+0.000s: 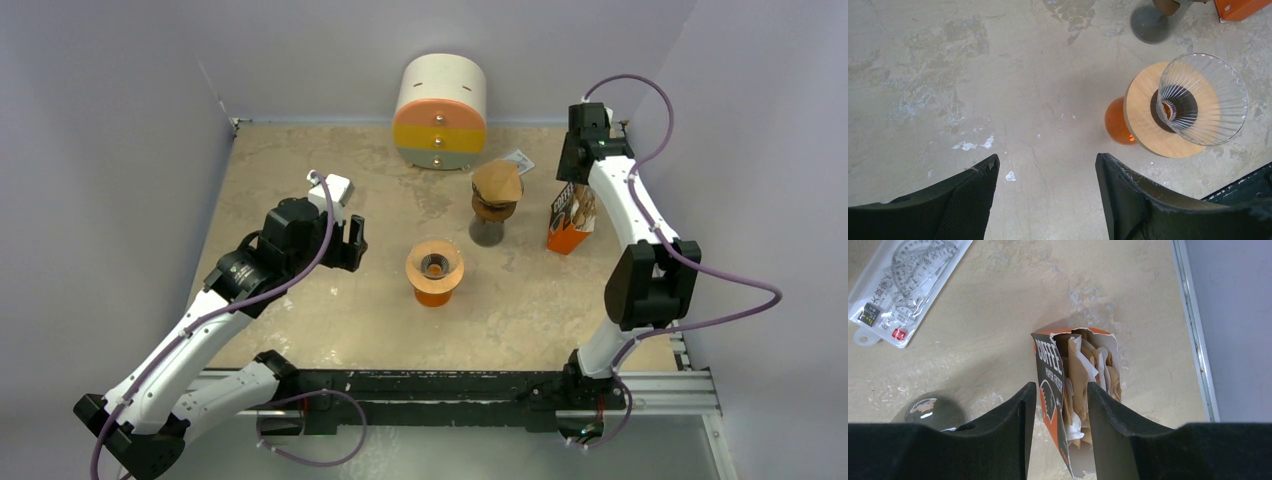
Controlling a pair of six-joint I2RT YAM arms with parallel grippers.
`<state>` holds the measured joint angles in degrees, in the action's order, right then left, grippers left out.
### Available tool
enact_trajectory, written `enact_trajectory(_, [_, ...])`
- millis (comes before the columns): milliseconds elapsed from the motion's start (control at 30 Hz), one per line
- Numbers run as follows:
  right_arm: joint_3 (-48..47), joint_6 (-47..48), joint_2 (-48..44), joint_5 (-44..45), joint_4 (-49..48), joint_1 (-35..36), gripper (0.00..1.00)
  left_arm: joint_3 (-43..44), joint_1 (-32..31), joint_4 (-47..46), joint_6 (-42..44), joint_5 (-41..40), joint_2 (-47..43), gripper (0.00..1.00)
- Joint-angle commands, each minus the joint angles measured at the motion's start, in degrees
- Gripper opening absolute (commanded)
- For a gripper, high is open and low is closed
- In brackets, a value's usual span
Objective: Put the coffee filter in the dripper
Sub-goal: Pick up the coffee filter from the coffee filter holder.
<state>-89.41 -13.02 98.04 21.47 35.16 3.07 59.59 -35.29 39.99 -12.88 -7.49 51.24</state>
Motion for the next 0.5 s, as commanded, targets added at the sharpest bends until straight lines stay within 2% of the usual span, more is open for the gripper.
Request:
enact_trajectory(0, [-0.25,-0.86,-0.48,0.08,-1.41,-0.36,0.45,-0.18,-0.07,-1.93,0.05,-0.69,-0.62,0.69])
enact_trajectory(467, [1.4,-1.05,0.27,0.06,-1.97,-0.52,0.42,-0.24,-0.11,-1.93,0.05,-0.69,-0.57,0.7])
